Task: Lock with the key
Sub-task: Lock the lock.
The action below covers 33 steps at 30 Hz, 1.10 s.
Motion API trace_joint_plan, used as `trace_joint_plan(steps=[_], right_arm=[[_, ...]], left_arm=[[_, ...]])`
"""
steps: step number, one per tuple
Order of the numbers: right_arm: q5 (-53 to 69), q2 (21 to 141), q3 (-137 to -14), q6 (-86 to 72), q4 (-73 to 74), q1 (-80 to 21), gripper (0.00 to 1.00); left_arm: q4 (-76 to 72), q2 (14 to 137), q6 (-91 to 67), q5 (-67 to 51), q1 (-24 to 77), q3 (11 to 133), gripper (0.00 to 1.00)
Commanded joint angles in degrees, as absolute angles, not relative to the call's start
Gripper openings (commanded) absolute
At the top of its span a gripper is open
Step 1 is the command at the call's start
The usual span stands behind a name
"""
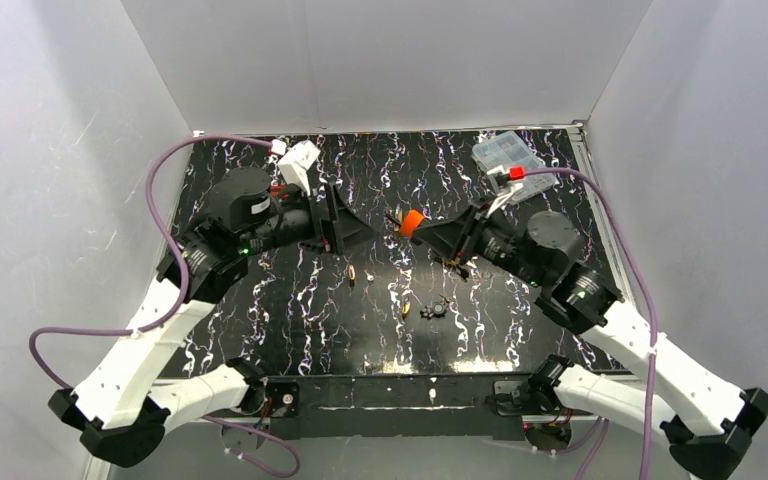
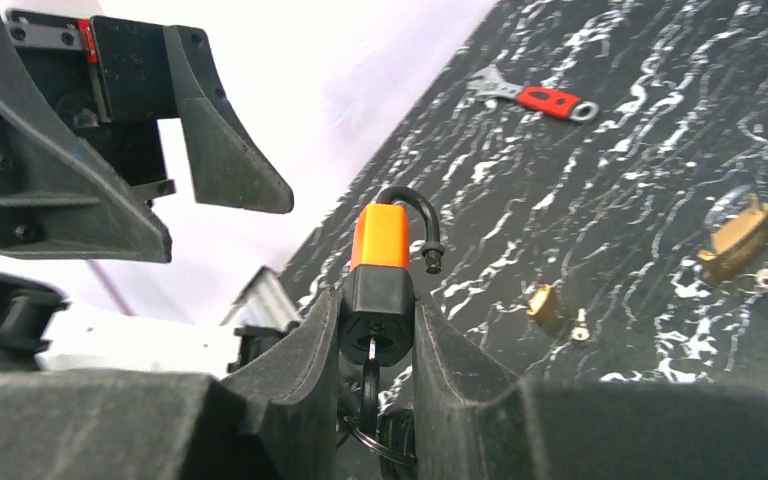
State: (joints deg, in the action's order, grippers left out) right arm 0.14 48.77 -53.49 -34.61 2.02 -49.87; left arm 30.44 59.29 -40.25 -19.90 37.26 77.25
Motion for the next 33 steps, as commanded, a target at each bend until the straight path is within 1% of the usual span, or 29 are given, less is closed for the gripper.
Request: trace_joint_plan(steps=[1, 2, 4, 9, 20, 27, 30, 33], right_arm=[[24.3, 45.6, -53.9, -41.8, -2.4, -42.2, 0.01], [30.1, 45.7, -54.2, -43.6, -3.1, -40.8, 0.01], [36.6, 46.1, -55.2, -45.8, -4.2, -38.9, 0.01], [44.4, 47.4, -57.9, -50.6, -7.6, -38.6, 0.01], [46.0, 47.8, -60.4, -53.7, -9.6, -38.6, 0.01], [44.1, 47.9, -59.9, -54.0, -9.9, -38.6, 0.01], [42.9, 48.0, -60.0, -53.9, -9.8, -38.6, 0.01], [42.3, 48.3, -60.4, -53.9, -9.9, -38.6, 0.01]], left_arm=[[34.3, 56.1, -19.3, -31.3, 37.4, 79.7, 0.72], [34.2, 55.9, -17.7, -32.7, 37.4, 79.5, 0.71], [34.0, 55.9, -15.1, -35.6, 37.4, 79.3, 0.68], [32.0, 57.2, -12.9, -42.6, 37.4, 79.6, 0.61], [28.3, 57.1, -14.5, -50.5, 37.3, 79.7, 0.49], [24.4, 56.7, -17.8, -51.4, 37.4, 77.9, 0.38], [24.2, 56.9, -18.2, -51.8, 37.3, 77.6, 0.31], [24.2, 56.9, -18.3, -51.9, 37.4, 77.1, 0.30]])
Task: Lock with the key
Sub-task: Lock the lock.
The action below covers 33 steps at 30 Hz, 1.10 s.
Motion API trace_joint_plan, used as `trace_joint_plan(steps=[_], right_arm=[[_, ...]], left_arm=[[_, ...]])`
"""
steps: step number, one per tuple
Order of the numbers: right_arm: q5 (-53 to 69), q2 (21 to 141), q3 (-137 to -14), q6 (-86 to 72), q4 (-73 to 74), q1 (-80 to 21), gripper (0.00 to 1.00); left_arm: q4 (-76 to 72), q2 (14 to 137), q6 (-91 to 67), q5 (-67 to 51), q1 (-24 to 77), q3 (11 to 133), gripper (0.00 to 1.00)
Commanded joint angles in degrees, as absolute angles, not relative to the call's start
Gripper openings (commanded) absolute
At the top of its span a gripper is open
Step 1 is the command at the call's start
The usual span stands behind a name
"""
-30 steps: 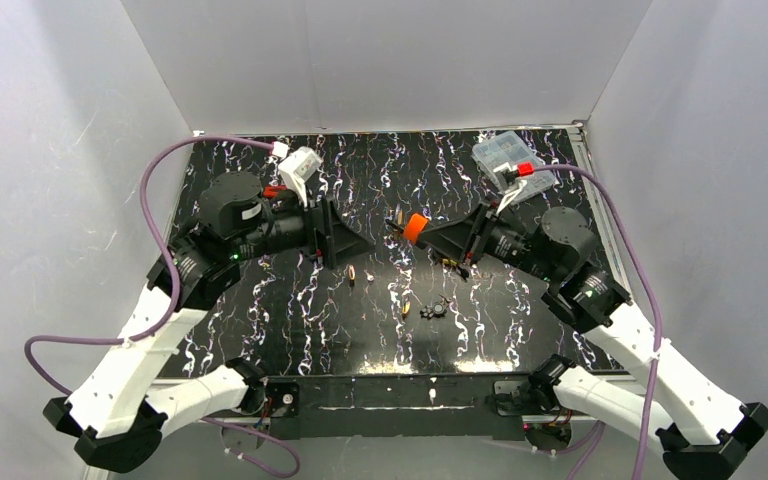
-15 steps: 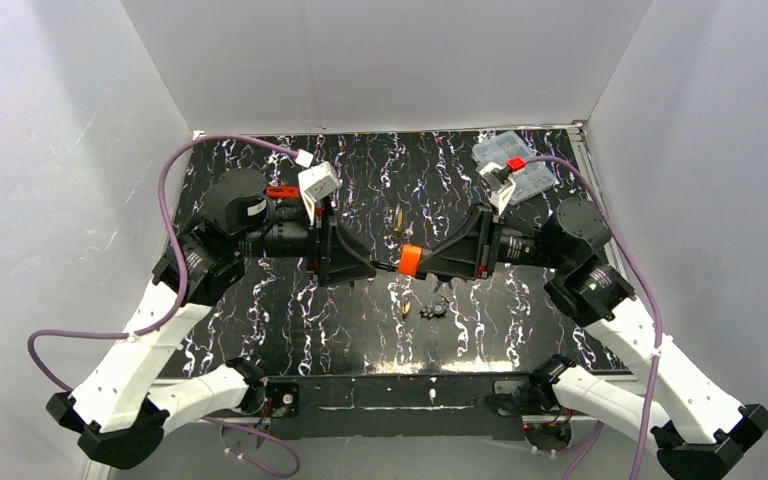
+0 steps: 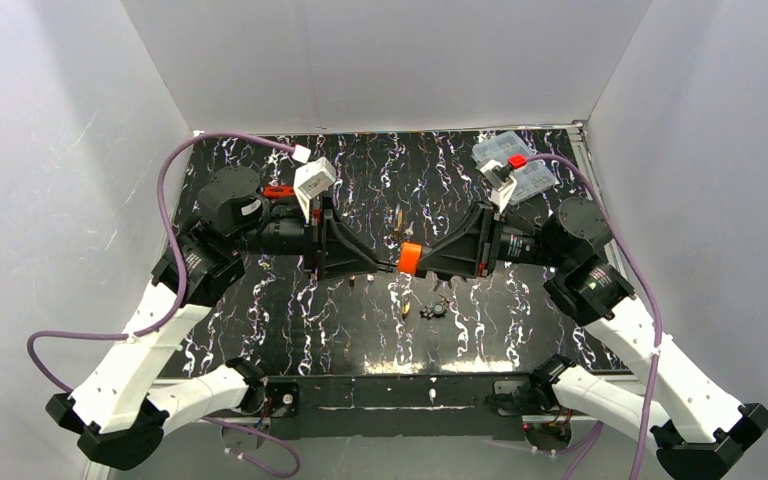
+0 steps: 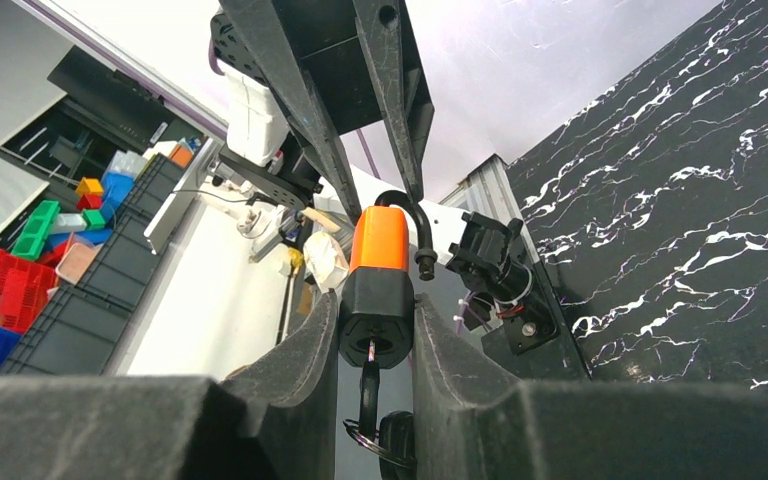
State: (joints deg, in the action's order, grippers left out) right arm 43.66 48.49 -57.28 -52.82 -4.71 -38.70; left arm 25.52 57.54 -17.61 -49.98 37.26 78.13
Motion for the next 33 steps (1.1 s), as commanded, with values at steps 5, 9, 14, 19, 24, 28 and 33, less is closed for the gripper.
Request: trace_joint_plan(steps=[5, 9, 14, 19, 24, 28, 33], right_arm=[[42.2, 49.0, -60.9, -54.3, -10.7, -38.6, 0.01], [41.7, 49.2, -60.9, -54.2, -10.5, -38.6, 0.01], [40.8, 49.0, -60.8, -53.9, -10.5, -38.5, 0.01], [40.6, 49.0, -61.2, -53.3, -10.0, -38.6, 0.01], [39.7, 48.9, -61.5, -52.1, -8.7, -38.6, 0.01], [38.6, 49.1, -62.8, -49.3, -5.1, -38.6, 0.01], [34.1, 48.4, -63.1, -42.7, 0.8, -38.6, 0.56]], left_arm=[[24.2, 56.4, -18.3, -51.0, 37.3, 76.3, 0.30], [24.2, 56.3, -18.4, -51.1, 37.4, 76.1, 0.29], [24.2, 56.3, -18.7, -51.3, 37.4, 75.6, 0.21], [24.1, 56.2, -19.0, -51.0, 37.4, 75.5, 0.13], [24.2, 56.9, -19.7, -51.3, 37.4, 75.8, 0.00], [23.4, 57.2, -21.8, -49.8, 37.4, 76.6, 0.00], [17.8, 55.8, -27.4, -46.7, 37.4, 79.1, 0.00]])
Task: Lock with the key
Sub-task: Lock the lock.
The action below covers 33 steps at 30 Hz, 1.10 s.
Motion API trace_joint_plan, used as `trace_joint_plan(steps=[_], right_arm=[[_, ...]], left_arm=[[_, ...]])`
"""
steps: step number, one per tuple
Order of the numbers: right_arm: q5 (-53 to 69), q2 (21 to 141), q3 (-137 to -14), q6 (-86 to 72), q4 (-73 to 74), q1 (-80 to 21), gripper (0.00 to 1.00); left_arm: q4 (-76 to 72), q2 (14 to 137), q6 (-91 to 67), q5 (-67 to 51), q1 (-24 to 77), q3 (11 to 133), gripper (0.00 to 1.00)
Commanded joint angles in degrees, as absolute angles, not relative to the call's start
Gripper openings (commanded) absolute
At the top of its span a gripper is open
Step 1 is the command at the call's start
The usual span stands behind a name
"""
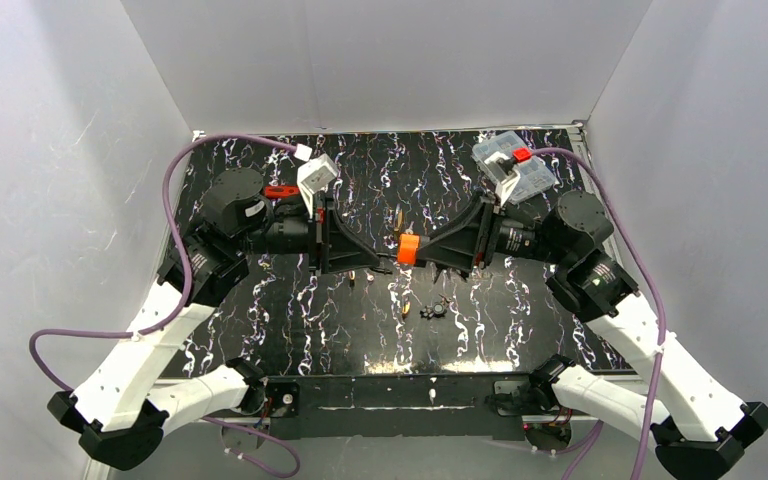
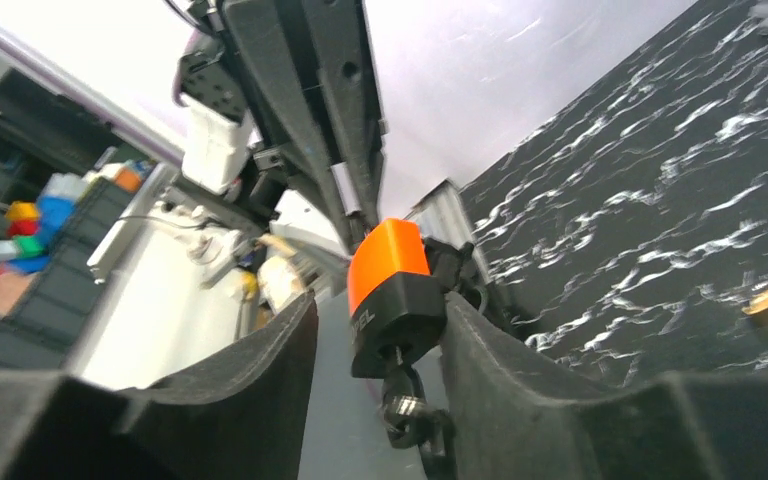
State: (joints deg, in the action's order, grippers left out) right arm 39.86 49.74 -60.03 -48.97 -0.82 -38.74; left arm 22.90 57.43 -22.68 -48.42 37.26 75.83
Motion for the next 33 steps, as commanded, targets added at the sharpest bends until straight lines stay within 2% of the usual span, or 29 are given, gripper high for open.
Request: trace_joint_plan(steps=[1, 5, 23, 26, 30, 33], right_arm=[[33.2, 48.3, -63.1, -41.7, 2.1, -38.6, 0.62], [30.9, 48.0, -62.7, -38.9, 2.7, -38.6, 0.70], [40.7, 50.7, -65.5, -39.5, -12.4, -39.1, 0.68], [41.0, 51.9, -67.0, -39.5, -12.2, -39.9, 0.63], [40.9, 52.8, -67.7, -39.1, -11.8, -41.2, 0.49], [40.4, 52.9, -67.7, -39.0, -11.4, -42.0, 0.45]], left_arm=[[16.5, 55.6, -28.8, -46.5, 37.4, 79.4, 0.00], [11.7, 55.0, -34.2, -45.7, 37.4, 80.0, 0.00], [6.7, 55.9, -42.1, -43.5, 37.4, 82.4, 0.00], [6.5, 55.9, -42.5, -43.0, 37.4, 82.3, 0.00], [6.5, 55.7, -42.2, -41.8, 37.4, 82.0, 0.00], [6.5, 55.6, -42.1, -41.2, 37.4, 81.8, 0.00]])
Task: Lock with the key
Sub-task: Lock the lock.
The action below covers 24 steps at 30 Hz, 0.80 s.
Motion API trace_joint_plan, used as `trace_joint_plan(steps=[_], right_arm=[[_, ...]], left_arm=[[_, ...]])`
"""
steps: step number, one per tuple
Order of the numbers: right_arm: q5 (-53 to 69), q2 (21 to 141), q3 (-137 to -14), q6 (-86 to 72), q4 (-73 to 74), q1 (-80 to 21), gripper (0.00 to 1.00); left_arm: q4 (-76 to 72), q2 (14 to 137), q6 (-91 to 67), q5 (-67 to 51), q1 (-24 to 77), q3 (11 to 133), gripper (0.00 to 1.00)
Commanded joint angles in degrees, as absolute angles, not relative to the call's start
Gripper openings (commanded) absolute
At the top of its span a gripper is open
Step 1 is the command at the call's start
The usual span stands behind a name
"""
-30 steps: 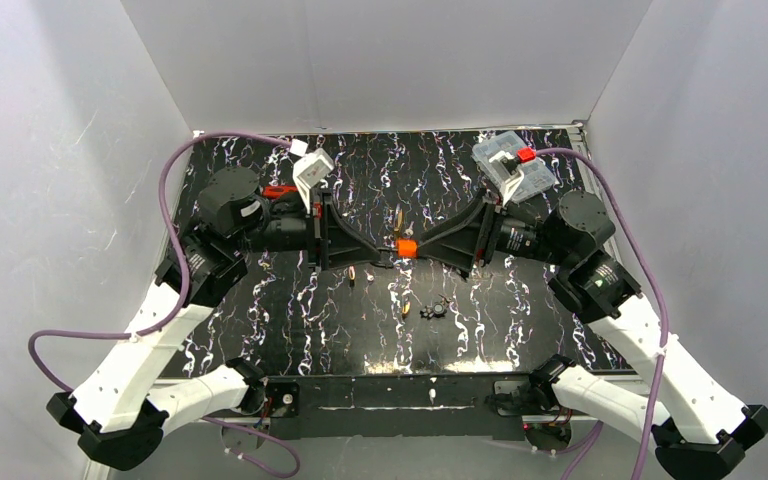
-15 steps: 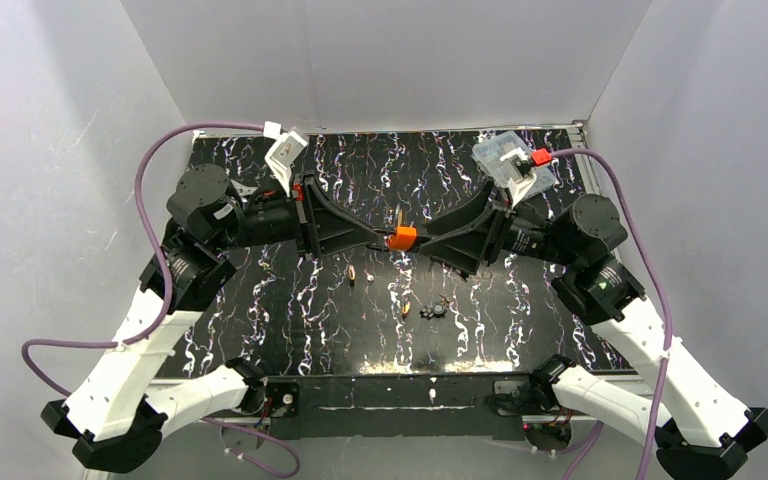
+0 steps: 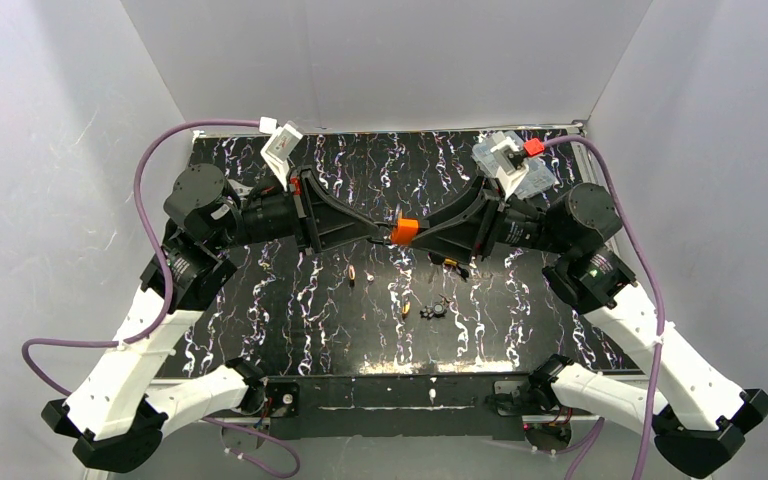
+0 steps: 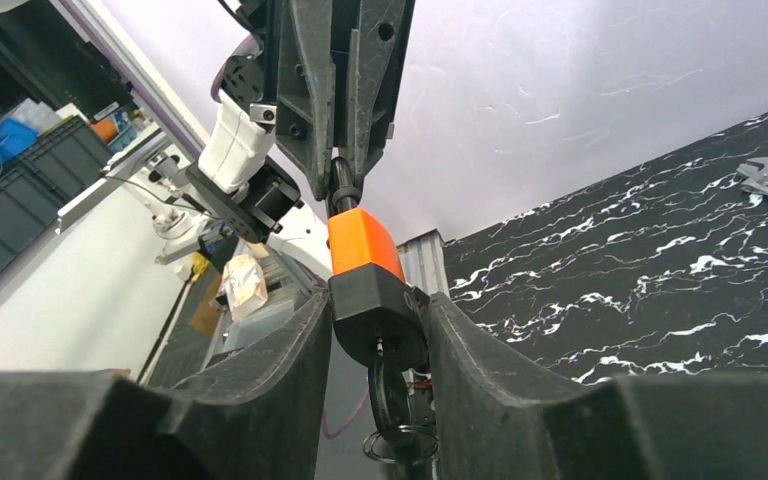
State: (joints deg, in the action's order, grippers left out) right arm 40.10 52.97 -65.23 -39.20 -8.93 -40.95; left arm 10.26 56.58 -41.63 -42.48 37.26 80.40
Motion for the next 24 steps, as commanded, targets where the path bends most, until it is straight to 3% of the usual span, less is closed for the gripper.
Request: trace_joint_plan(steps=[1, 7, 12, 16, 20, 24], right_arm=[[40.3, 52.9, -67.7, -38.9, -11.4, -42.2, 0.45], [39.4, 52.9, -68.1, -38.2, -9.9, -43.3, 0.34], [38.7, 52.5, -68.7, -38.7, -8.8, -43.5, 0.01], [37.7, 51.6, -68.6, -39.8, -7.6, -43.5, 0.01], [36.8, 49.7, -67.5, -40.9, -7.3, -43.5, 0.01], [36.4, 48.7, -66.4, -41.4, -7.3, -43.5, 0.01]], left_arm=[[6.4, 55.7, -42.0, -41.2, 37.4, 81.8, 0.00], [6.2, 55.7, -41.8, -40.1, 37.4, 81.0, 0.00], [9.9, 56.4, -39.0, -39.8, 37.4, 81.8, 0.00], [19.8, 57.8, -33.5, -40.3, 37.4, 85.1, 0.00], [24.4, 57.9, -30.7, -41.2, 37.4, 86.9, 0.14], [25.4, 58.1, -30.3, -42.5, 37.4, 86.8, 0.17]])
